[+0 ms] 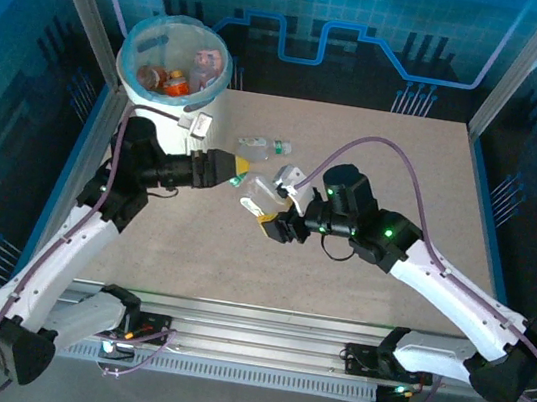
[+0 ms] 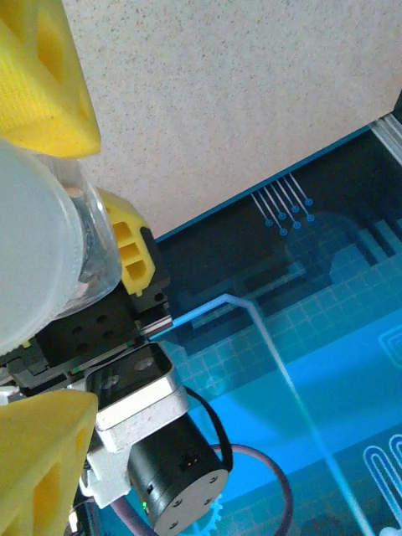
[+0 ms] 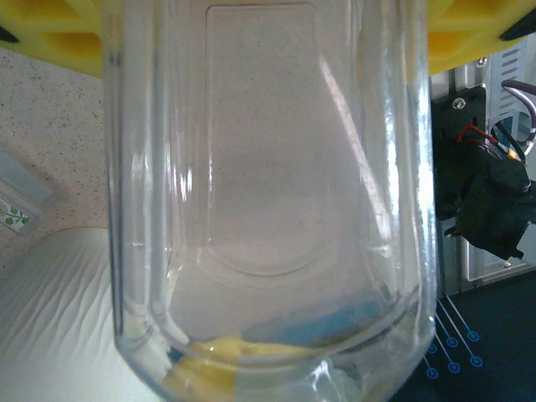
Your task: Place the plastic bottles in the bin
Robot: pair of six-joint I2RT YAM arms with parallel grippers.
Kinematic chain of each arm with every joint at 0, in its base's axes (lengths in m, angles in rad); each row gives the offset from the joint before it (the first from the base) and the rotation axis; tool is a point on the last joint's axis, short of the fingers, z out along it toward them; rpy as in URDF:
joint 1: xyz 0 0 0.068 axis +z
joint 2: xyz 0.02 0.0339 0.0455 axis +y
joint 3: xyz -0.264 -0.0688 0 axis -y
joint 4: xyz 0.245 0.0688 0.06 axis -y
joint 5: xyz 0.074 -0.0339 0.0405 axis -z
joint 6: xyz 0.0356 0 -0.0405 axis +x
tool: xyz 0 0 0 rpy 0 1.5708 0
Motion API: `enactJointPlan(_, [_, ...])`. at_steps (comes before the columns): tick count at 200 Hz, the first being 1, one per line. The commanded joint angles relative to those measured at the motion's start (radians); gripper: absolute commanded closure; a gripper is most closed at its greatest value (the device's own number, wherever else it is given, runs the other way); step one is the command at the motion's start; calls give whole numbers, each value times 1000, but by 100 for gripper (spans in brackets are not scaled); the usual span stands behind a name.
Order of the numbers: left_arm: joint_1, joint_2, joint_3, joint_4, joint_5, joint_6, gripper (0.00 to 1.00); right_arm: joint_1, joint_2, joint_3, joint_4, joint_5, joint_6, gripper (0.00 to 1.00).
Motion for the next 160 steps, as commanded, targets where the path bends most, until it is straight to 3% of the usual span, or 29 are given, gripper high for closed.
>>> enactJointPlan(1, [-18,9,8,-8,36,38,29,11,6,-2,49,-17,-12,56])
enactJointPlan(50, [-30,15,33,-59,15,63,56,11,17,-10,57,-7,-17,55])
enactJointPlan(71, [-30,4,48,-88,-20,78,73,10,20,-9,52,0,-15,50])
enactJointPlan(86, [-30,-1,66,-124,-64,96,81,12,18,-6,48,16,-10,42])
enactJointPlan(100, [-28,-10,92,-166,-124,124,89,11,14,-3,46,63,10,24])
enactJointPlan(114, [-25,-14,136,-225,-209,169,100,12,12,3,42,110,30,13])
enactJointPlan(160, [42,57,437,-390,-517,380,100,15,33,87,-26,218,75,4])
